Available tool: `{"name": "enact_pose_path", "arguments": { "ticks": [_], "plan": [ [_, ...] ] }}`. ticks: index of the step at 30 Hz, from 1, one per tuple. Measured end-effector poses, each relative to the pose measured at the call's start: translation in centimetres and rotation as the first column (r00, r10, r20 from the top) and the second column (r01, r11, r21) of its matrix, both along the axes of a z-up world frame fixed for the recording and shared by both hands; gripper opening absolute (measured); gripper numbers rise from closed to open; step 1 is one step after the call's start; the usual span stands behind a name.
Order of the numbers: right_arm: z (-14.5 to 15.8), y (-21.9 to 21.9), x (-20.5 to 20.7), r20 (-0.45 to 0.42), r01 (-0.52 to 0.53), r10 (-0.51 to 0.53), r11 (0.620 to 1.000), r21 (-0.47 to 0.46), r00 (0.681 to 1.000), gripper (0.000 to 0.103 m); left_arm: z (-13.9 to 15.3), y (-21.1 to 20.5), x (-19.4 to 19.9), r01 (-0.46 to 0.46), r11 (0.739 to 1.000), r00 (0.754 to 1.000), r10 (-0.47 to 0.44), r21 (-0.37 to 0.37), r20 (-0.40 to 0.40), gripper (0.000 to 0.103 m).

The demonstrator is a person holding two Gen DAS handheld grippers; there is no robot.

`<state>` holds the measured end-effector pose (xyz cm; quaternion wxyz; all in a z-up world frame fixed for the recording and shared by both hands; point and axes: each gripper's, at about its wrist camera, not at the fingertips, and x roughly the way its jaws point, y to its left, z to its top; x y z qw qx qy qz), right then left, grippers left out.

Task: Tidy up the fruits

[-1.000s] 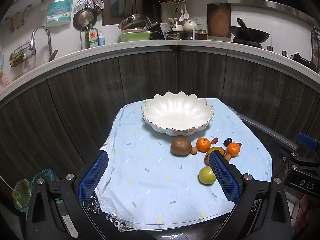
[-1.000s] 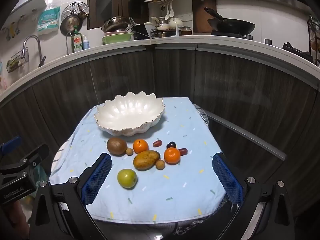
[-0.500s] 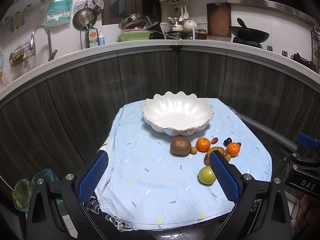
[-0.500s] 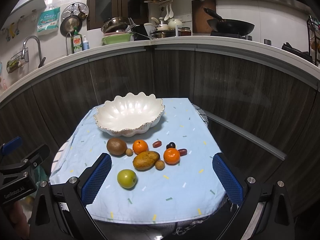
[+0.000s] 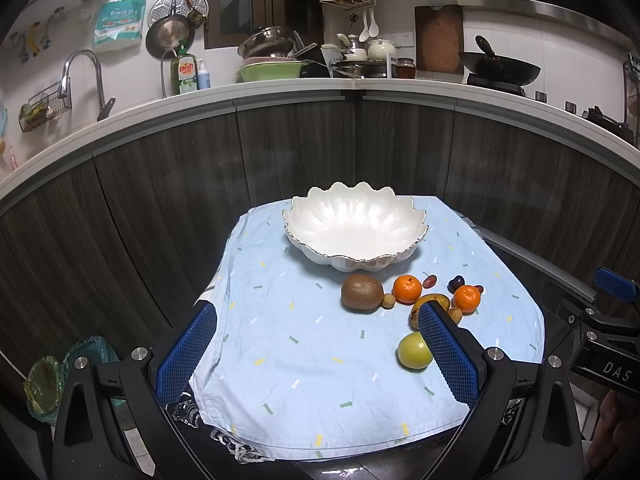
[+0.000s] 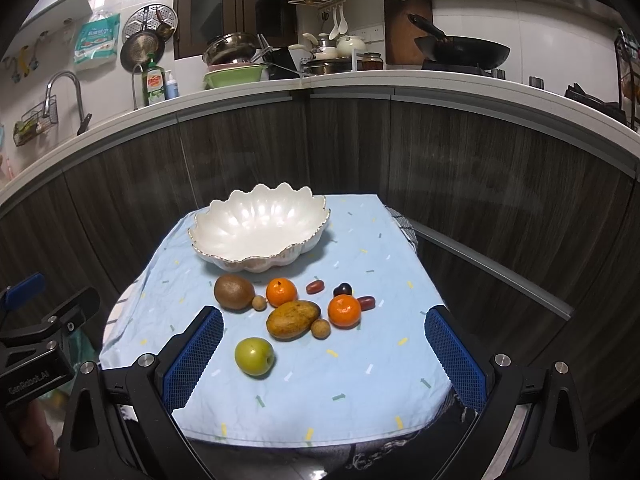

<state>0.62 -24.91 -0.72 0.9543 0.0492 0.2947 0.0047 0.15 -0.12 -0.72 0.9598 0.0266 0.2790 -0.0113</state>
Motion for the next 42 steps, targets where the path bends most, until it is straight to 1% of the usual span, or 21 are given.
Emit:
{"name": "enact_pose_path", "arguments": {
  "ticks": [42],
  "plan": [
    [0.28,-0.18,-0.03,-0.004,-0.001,0.001,1.0,0.005,1.0,0.102,0.06,0.03,0.03,0.001,1.0,1.0,-0.001,0.0,-0.003,0.103]
  ]
}}
